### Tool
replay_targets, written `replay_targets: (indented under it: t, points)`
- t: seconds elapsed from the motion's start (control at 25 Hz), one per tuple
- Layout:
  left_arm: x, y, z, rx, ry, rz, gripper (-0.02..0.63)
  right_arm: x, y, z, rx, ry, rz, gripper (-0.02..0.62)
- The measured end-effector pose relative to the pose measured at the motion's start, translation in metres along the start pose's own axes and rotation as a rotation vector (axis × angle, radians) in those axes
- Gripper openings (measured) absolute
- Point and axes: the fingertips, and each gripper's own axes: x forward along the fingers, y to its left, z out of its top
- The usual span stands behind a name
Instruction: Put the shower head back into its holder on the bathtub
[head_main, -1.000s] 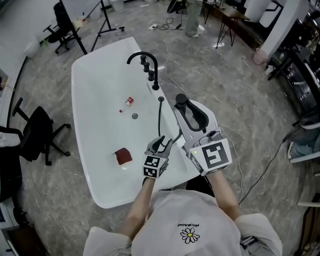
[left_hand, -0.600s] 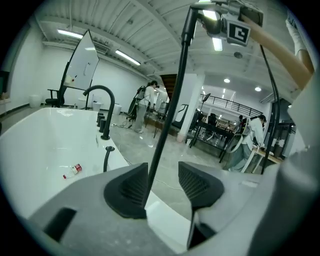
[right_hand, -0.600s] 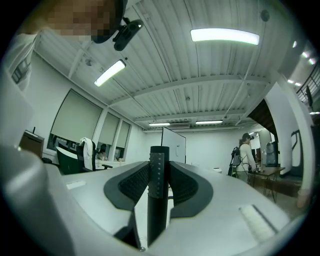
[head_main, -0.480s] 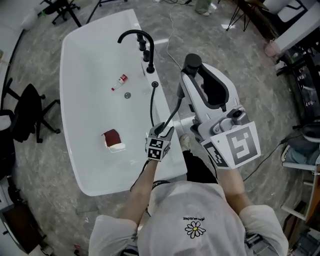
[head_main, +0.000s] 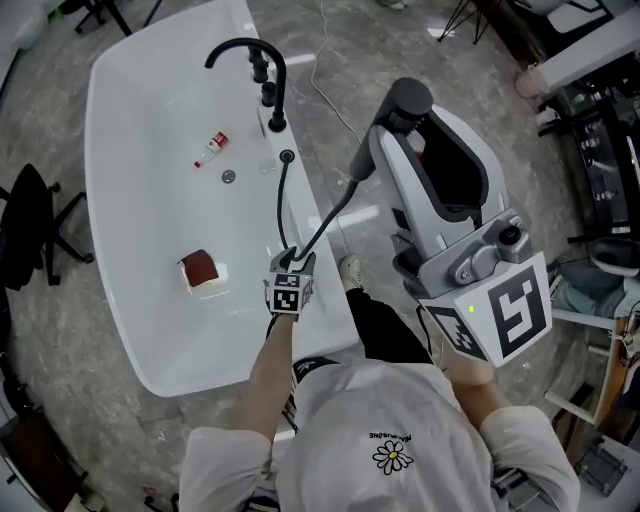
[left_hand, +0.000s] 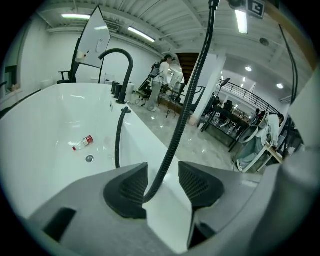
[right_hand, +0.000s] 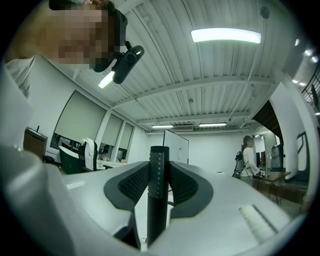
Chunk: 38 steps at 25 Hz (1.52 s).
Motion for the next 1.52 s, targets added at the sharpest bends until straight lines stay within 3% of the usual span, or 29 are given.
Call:
replay_targets:
  t: [0.32,0.64,0.84,1.04,1.28,1.52]
  points:
    - [0.014,0.007,-0.027,-0.018,0.084,-0.001,0.183,0.014,-0.01,-0.027,0.039,0.053,0.01,0.129]
    - [0.012,0.016,-0.018,0.074,0.048,-0.023,0.23,0.027,-0.017,-0.047,0.059,0.079,-0.006,0.129]
    - [0.008,0.036,-0.006,0.106,-0.008,0.034,0.178,0.034,-0.02,-0.062,0.076,0.083,-0.02,0.129]
    - [0.028,0.058,-0.042,0.113,0.115,0.022,0.178,0.05,-0.015,-0.089,0.132,0.088,0.015,0.129]
    - [0.071,0.083,-0.049,0.13,0.158,0.085,0.176,0.068,-0.017,-0.135,0.214,0.117,0.092,0.129]
    - [0.112,0.125,-0.057,0.079,0.229,0.14,0.059,0.081,-0.021,-0.174,0.246,0.14,0.134,0.129]
